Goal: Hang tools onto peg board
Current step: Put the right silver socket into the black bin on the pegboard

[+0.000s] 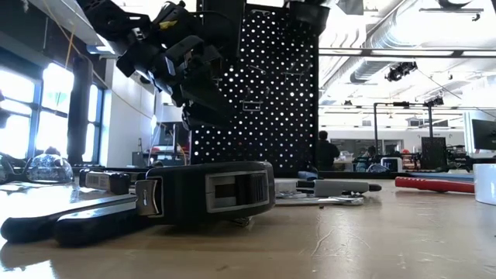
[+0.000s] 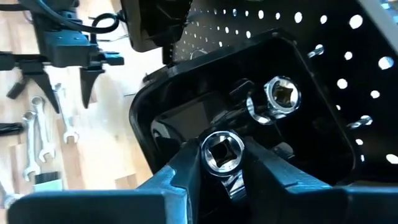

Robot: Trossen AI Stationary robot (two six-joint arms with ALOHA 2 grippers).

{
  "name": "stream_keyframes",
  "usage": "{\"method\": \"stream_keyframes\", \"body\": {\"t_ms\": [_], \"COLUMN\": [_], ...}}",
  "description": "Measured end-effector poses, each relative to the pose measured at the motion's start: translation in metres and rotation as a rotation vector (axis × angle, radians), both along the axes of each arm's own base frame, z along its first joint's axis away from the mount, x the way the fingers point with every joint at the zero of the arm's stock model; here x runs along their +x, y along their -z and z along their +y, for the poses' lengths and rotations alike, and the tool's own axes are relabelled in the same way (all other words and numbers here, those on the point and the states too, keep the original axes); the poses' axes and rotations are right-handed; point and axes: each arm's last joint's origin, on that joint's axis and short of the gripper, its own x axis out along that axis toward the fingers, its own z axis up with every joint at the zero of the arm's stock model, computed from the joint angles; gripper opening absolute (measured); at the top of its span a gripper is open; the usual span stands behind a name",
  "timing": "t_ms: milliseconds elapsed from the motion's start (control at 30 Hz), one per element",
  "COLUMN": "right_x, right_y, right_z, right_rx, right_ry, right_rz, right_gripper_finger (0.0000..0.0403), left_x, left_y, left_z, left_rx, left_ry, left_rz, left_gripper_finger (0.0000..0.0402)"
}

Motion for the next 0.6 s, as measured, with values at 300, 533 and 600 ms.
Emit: {"method": "stream_keyframes", "body": {"t_ms": [300,533,600], "right_x": [-0.0002,-0.0023,-0.0024], "right_y": [-0.0005,-0.0025,-0.0039], "right_z": [-0.0008,0.0001,0.0005], "right_rx": [-0.024,-0.025,-0.018], "right_ry": [0.015,0.014,0.006], "right_rz": [0.005,-0.006,-0.025], "right_gripper_finger": [0.0111,0.0114,0.0114], "left_x": [0.0,0.0,0.0], "left_y": [0.0002,0.0001,0.0001], "left_z": [-0.0001,-0.0002,-0.0002], "left_rx": [-0.001,-0.011,-0.016], "left_ry": [-0.001,-0.006,-0.006], "left_rz": [0.001,0.003,0.003], "left_gripper_finger": [0.0193,0.0193,0.0193]}}
